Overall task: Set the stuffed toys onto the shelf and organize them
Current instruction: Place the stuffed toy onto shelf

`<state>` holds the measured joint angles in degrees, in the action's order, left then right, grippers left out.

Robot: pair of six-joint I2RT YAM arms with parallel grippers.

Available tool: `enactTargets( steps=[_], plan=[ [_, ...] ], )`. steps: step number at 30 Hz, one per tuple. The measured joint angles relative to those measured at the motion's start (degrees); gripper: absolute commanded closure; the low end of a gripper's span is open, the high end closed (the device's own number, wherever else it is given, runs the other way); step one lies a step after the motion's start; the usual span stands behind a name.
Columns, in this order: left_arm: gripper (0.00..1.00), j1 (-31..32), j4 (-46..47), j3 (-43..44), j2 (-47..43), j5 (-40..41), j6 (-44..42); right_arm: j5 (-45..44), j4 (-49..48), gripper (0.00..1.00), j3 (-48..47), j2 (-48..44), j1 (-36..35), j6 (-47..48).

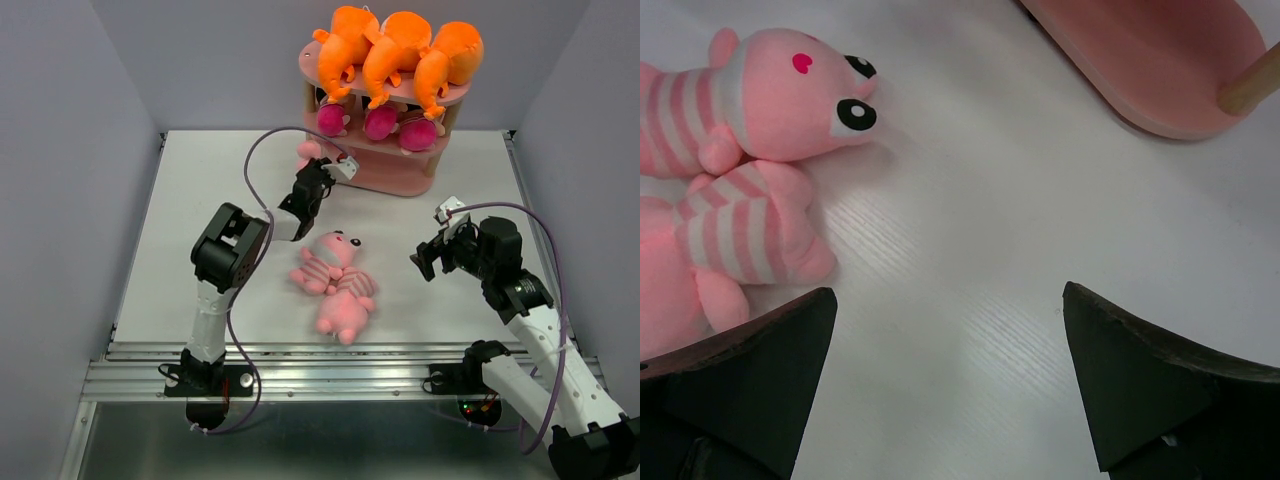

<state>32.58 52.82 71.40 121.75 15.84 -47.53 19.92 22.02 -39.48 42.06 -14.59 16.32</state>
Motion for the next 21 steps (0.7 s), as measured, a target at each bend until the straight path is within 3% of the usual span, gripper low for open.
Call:
enactTargets(
  steps=[21],
  plan=[
    [1.00, 1.4, -4.5, 11.9, 8.8, 4.6, -4.5, -0.1, 0.0, 0.00, 0.0, 0.4, 0.0, 0.0]
  ],
)
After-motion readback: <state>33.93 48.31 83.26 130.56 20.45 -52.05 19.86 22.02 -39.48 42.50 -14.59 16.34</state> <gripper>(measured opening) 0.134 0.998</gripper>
